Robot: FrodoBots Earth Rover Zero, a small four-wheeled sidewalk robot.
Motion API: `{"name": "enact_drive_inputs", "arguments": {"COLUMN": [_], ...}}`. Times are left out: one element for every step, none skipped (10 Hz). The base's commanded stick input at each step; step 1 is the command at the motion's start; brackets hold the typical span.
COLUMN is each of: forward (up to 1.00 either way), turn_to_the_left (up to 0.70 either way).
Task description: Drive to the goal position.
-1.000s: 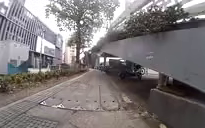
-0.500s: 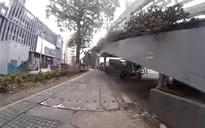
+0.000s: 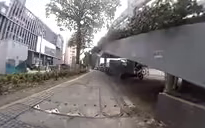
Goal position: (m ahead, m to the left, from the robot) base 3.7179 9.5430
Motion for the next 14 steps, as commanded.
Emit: {"name": "enact_drive_inputs", "arguments": {"forward": [0.70, 0.70, 0.70, 0.70, 0.70, 0.70, 0.70, 0.70, 0.70, 0.70, 0.70, 0.70, 0.70, 0.70], "turn_to_the_left": [0.00, 0.00, 0.00, 0.00, 0.00, 0.00, 0.00, 0.00, 0.00, 0.00, 0.00, 0.00, 0.00, 0.00]}}
